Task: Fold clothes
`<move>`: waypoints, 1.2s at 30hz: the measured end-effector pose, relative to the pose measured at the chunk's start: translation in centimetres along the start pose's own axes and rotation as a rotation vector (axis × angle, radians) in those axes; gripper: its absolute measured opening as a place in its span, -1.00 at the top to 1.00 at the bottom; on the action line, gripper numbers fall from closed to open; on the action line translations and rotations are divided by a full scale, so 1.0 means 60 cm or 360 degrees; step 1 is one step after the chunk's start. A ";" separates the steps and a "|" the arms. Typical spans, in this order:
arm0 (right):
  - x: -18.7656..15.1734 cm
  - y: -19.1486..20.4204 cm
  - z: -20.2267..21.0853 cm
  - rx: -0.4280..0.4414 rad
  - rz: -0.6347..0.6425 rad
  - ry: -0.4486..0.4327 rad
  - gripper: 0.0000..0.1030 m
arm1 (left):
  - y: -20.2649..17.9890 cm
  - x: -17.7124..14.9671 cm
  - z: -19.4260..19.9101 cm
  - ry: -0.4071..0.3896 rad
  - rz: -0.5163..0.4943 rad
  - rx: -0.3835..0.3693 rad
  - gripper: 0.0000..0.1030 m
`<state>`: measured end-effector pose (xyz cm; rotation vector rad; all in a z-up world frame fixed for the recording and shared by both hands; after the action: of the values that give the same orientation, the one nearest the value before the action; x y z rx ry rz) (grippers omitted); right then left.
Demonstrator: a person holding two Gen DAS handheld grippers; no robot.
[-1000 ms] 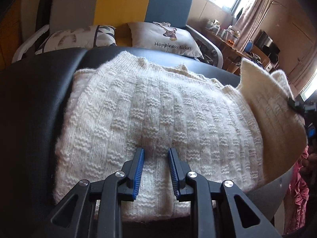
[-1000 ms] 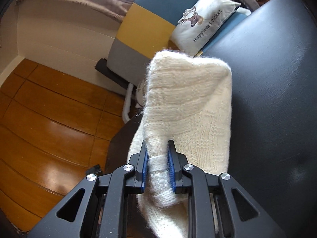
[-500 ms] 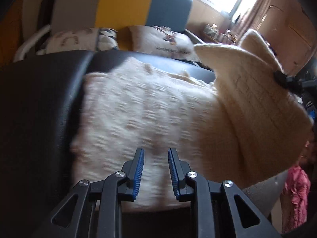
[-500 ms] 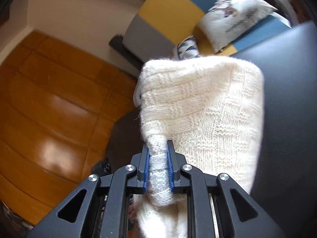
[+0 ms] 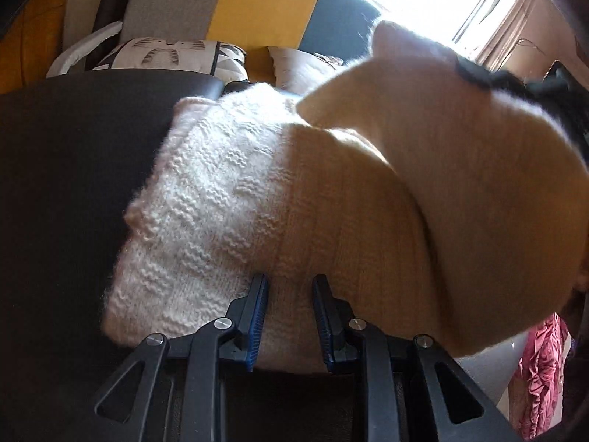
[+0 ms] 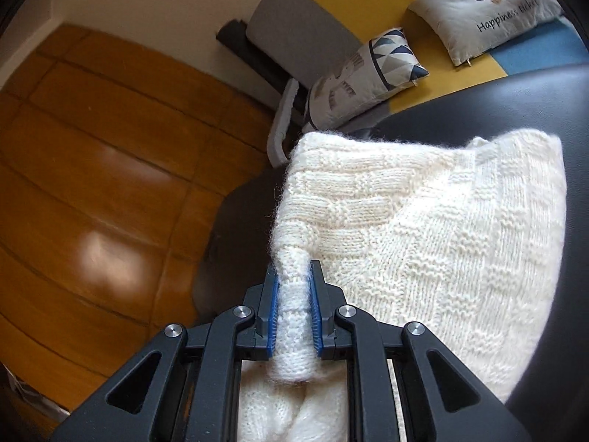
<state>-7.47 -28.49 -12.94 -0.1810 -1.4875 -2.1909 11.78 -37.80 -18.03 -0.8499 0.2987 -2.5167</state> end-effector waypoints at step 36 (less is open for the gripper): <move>-0.001 -0.071 -0.110 0.0014 -0.0333 0.0196 0.28 | 0.075 0.066 0.049 -0.0140 0.0389 -0.0613 0.15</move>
<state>-8.35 -33.19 -19.15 0.1159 -1.5051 -2.3109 12.43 -43.84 -15.22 -0.9960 0.8247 -2.2197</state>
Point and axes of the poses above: each gripper's, at about its wrist camera, not at the fingertips, and z roughly against the way its jaws point, y to its left, x to its top, the point moved 1 cm from there along -z, roughly the way its jaws point, and after that the axes turned 2 degrees about x, right-handed, at the moved point
